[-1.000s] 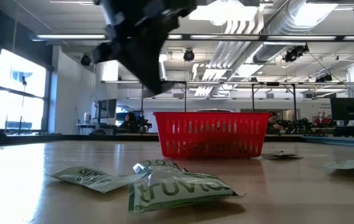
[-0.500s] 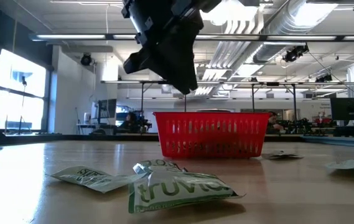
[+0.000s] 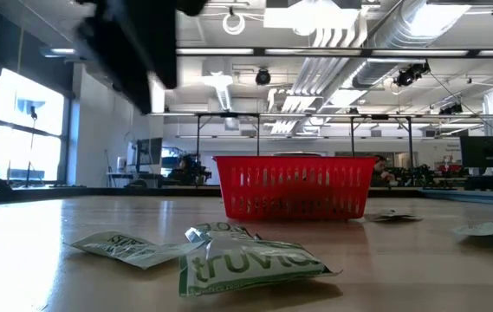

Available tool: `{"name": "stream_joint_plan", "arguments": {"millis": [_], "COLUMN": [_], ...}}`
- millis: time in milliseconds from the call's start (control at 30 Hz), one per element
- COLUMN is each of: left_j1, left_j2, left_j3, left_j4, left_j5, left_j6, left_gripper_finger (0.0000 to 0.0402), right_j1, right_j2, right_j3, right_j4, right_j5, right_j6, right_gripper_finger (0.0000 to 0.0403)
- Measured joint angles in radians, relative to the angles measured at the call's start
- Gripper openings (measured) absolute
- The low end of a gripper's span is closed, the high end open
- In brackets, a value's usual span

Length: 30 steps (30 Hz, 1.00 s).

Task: Pick and place Stevia / Truvia into bins
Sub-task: Put the green stevia packet into the red bin

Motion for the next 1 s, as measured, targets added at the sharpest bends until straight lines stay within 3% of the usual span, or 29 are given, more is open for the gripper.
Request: {"name": "stream_joint_plan", "arguments": {"millis": [167,467,700,1000], "left_j1": [-0.139,-0.268,-0.286,-0.283], "left_j2": [-0.003,-0.004,-0.004,-0.004], "left_j3": [0.000,-0.001,-0.001,-0.002], "left_j4": [-0.113,-0.192,-0.236,-0.240], "left_j5": [-0.075,-0.098,-0.092,-0.083], "left_j6": [-0.231,-0.499,-0.555,-0.553], "left_gripper_finger": [0.0280,0.0237,0.0213,0.0193], "right_j1": [-0.035,-0.096,-0.114,-0.113], "right_j2": [0.009,0.017,0.053,0.085], "right_j3": [-0.064,-0.110,-0.122,-0.090], "right_j4": [0.173,0.194,0.224,0.235], "right_j5": [-0.028,-0.042,-0.141,-0.041], "right_j6": [-0.204,-0.307,-0.281,-0.266], "right_gripper_finger": [0.0264,0.0264,0.0257,0.0170]}}
